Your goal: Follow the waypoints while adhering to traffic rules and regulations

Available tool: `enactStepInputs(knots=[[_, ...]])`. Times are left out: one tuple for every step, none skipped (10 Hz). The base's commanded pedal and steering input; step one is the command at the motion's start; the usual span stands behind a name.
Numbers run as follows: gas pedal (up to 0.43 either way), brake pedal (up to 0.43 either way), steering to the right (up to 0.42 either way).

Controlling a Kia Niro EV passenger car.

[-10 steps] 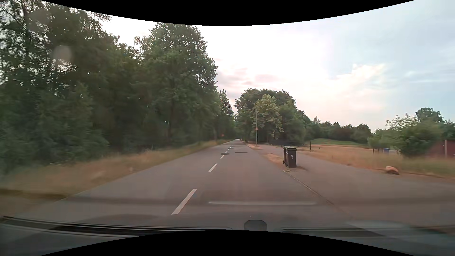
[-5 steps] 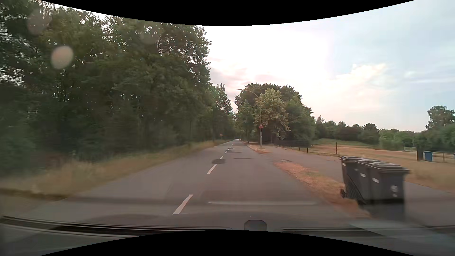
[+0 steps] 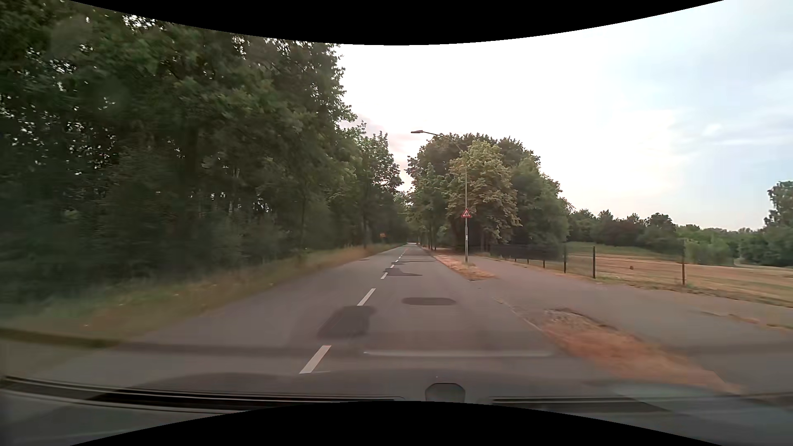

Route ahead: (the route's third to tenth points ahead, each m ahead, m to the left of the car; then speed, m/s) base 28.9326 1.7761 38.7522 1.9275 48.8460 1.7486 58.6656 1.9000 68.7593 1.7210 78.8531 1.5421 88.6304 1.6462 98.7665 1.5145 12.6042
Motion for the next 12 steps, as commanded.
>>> enactStepInputs(knots=[[0.079,0.0,0.003],[0.079,0.0,0.002],[0.087,0.0,0.001],[0.098,0.0,0.0],[0.098,0.0,0.0],[0.098,0.0,-0.001],[0.098,0.0,-0.004],[0.098,0.0,-0.005],[0.098,0.0,-0.001],[0.098,0.0,0.0],[0.098,0.0,0.0],[0.11,0.0,0.0]])
